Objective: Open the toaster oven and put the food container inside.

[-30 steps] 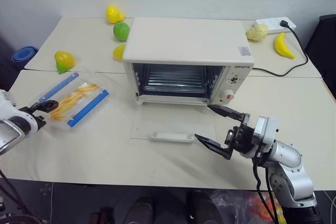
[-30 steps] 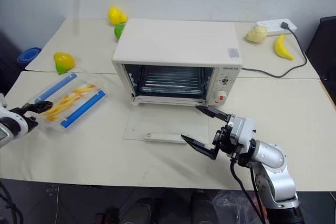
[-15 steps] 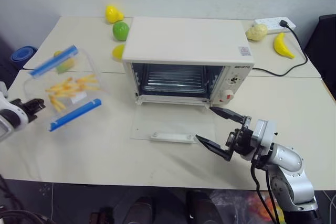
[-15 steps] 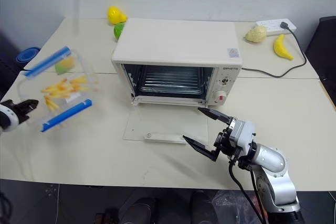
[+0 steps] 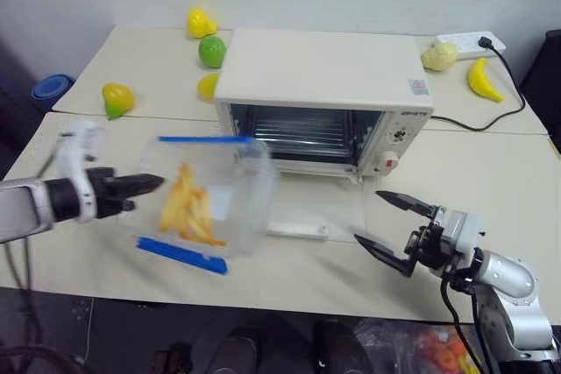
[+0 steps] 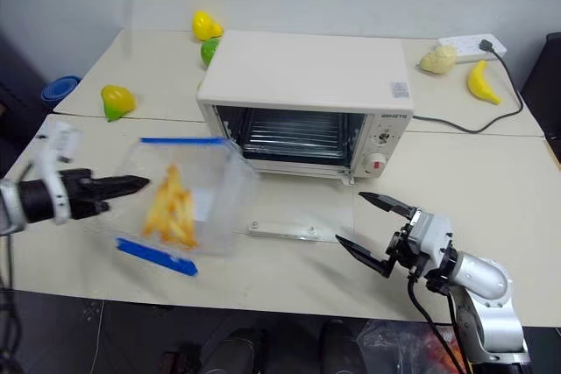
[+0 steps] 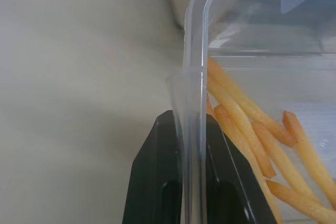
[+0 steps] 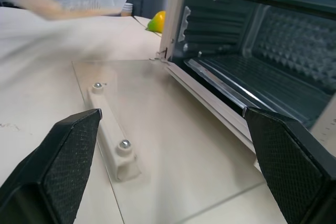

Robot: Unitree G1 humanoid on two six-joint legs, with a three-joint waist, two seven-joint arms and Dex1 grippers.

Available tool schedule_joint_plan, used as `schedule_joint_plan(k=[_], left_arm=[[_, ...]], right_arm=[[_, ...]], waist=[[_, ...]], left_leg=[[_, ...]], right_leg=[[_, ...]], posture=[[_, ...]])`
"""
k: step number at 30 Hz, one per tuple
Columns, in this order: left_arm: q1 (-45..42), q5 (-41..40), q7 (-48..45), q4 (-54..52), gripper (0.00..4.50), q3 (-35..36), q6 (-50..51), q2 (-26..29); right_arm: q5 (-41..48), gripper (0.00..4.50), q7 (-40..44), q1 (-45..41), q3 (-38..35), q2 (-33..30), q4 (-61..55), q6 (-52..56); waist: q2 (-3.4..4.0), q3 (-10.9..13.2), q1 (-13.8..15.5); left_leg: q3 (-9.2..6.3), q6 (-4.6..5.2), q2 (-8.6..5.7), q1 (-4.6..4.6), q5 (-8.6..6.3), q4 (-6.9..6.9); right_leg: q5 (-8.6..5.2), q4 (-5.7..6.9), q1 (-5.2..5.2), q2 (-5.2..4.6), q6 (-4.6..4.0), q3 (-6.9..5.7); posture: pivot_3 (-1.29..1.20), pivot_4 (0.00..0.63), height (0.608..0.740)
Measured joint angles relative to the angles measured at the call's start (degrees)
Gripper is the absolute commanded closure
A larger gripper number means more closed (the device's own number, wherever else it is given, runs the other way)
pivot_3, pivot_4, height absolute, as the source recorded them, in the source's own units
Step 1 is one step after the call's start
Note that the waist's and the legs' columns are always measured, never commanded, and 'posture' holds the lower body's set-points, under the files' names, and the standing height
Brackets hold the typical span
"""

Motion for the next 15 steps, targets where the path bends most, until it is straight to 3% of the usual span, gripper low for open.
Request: schedule_joint_plan(k=[3, 9, 15], left_arm=[[-6.5, 0.4, 7.0, -0.1, 4.4, -7.0, 1.1, -9.2], [-14.9, 7.0, 14.6, 2.8, 4.4, -11.9, 1.1, -18.9], [-16.8, 12.0, 15.6, 5.1, 2.61, -10.4, -1.1, -24.9]], right_arm=[[0.0, 0.0, -0.7, 1.4, -0.1, 0.2, -0.6, 0.0], [-0.2, 0.0, -4.3, 5.4, 0.5, 1.7, -5.6, 0.5], [-0.4, 0.0, -7.4, 7.1, 0.6, 1.8, -8.8, 2.1]], waist=[[-0.03, 0.0, 0.1], [-0.04, 0.0, -0.7], [-0.03, 0.0, -0.6]], left_leg=[[0.0, -0.02, -0.02, -0.04, 0.01, 0.09], [0.14, -0.05, -0.01, -0.01, 0.03, 0.07], [0.14, -0.05, -0.02, -0.01, 0.03, 0.12]], right_leg=[[0.0, 0.1, -0.02, 0.14, 0.0, -0.04], [0.0, 0.18, -0.11, 0.26, 0.0, 0.09], [0.0, 0.19, -0.1, 0.26, 0.01, 0.1]], posture=[[0.0, 0.15, 0.74], [0.0, 0.15, 0.74], [0.0, 0.15, 0.74]])
